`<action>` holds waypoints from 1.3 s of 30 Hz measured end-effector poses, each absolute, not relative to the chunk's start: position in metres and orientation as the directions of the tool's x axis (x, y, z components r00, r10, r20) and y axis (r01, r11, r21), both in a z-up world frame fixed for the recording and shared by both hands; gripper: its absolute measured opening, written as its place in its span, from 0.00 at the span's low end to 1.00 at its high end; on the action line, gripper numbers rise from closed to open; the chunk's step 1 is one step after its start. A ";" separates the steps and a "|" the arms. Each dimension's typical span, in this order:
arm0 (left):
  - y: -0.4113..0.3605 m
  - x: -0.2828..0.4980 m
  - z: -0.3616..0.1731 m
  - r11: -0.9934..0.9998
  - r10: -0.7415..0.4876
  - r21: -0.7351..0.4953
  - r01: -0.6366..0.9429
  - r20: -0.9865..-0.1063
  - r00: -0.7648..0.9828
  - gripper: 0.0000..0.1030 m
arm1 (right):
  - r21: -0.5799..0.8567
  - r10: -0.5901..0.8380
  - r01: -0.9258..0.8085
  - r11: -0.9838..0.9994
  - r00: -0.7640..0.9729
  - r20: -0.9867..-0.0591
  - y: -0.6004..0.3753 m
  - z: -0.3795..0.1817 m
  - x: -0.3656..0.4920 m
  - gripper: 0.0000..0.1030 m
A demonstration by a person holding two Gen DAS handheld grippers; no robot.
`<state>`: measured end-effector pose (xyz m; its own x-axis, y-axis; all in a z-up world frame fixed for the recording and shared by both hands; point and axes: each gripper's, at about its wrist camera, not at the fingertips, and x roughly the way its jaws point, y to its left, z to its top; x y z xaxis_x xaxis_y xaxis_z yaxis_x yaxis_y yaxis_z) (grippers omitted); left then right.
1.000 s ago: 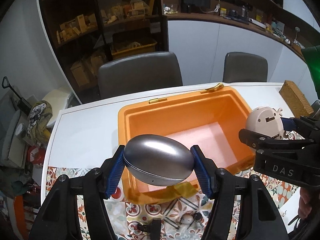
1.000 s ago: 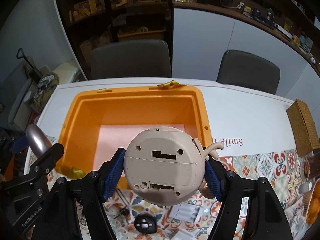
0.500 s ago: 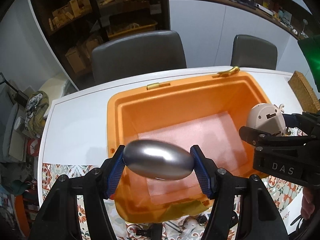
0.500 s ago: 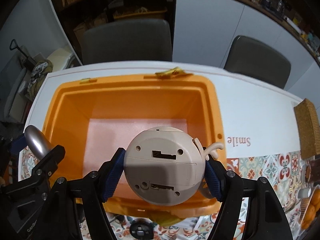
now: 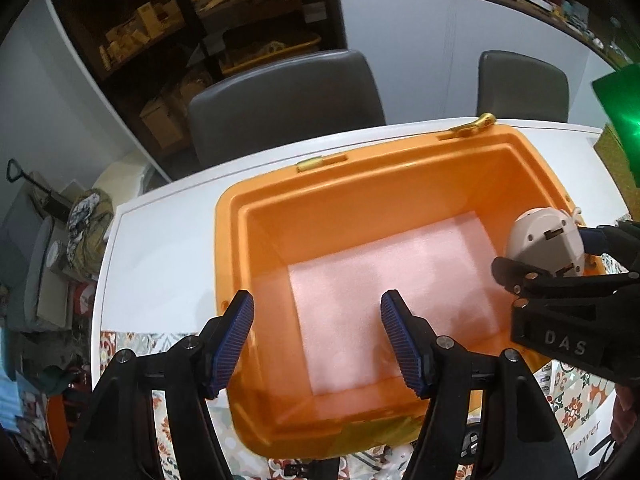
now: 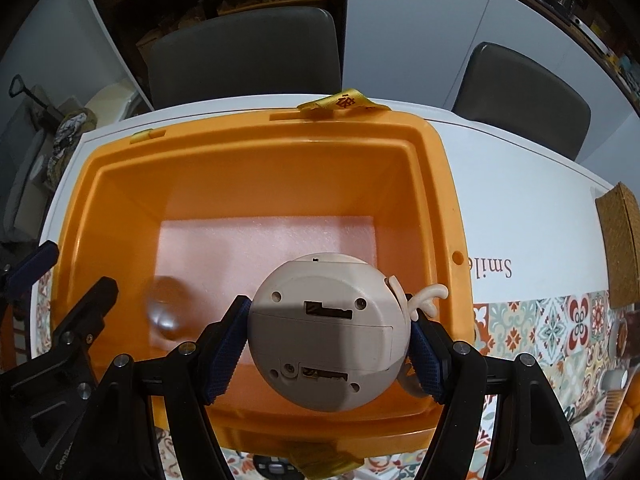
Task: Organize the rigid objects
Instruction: 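Open the left tool and right tool to drop both objects into the crate, then withdraw both tools from the crate back toward the remaining objects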
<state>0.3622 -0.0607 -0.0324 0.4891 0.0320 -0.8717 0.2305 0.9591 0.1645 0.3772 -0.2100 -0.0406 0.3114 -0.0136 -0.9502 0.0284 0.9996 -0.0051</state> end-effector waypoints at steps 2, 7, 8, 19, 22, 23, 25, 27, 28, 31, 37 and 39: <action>-0.056 0.361 -0.032 0.965 0.031 0.152 0.213 -0.876 0.482 0.67 | -0.002 -0.012 0.032 0.999 0.315 -0.949 -0.211 -0.040 0.377 0.71; -0.046 0.359 -0.027 0.973 0.049 0.153 0.175 -0.871 0.488 0.80 | 0.014 -0.001 0.043 0.999 0.324 -0.946 -0.213 -0.037 0.378 0.72; -0.045 0.358 -0.027 0.974 0.051 0.152 0.168 -0.871 0.489 0.80 | 0.014 -0.003 0.051 0.999 0.326 -0.945 -0.214 -0.036 0.377 0.73; -0.031 0.344 -0.018 0.987 0.035 0.108 0.120 -0.868 0.495 0.90 | 0.004 -0.025 0.076 0.997 0.373 -0.927 -0.219 -0.017 0.357 0.79; -0.029 0.339 -0.017 0.989 0.030 0.099 0.113 -0.870 0.492 0.91 | 0.010 -0.023 0.086 0.996 0.382 -0.924 -0.220 -0.013 0.348 0.79; -0.028 0.337 -0.016 0.989 0.031 0.099 0.112 -0.871 0.490 0.91 | 0.014 -0.022 0.090 0.996 0.382 -0.924 -0.221 -0.013 0.346 0.79; -0.027 0.332 -0.014 0.990 0.028 0.092 0.107 -0.871 0.491 0.91 | 0.018 -0.020 0.094 0.995 0.389 -0.921 -0.222 -0.010 0.340 0.79; -0.026 0.326 -0.012 0.991 0.013 0.078 0.110 -0.870 0.493 0.91 | 0.013 -0.026 0.094 0.996 0.402 -0.915 -0.220 -0.005 0.332 0.79; -0.026 0.324 -0.010 0.991 0.008 0.072 0.111 -0.868 0.496 0.91 | 0.012 -0.027 0.091 0.996 0.408 -0.913 -0.220 -0.004 0.330 0.79; -0.027 0.314 -0.006 0.991 0.008 0.074 0.109 -0.861 0.508 0.91 | 0.005 -0.028 0.078 0.997 0.425 -0.905 -0.215 0.004 0.319 0.79; -0.025 0.296 0.001 0.994 -0.013 0.045 0.102 -0.861 0.508 0.91 | -0.020 -0.047 0.062 0.998 0.473 -0.880 -0.209 0.017 0.294 0.79; -0.025 0.291 0.002 0.994 -0.026 0.031 0.104 -0.863 0.504 0.91 | -0.013 -0.041 0.062 0.998 0.485 -0.874 -0.210 0.019 0.287 0.79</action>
<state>0.2907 -0.0252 0.0023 0.5043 -0.0259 -0.8631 0.1036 0.9941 0.0307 0.2867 -0.2100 0.0195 0.4846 -0.0413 -0.8738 0.0623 0.9980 -0.0126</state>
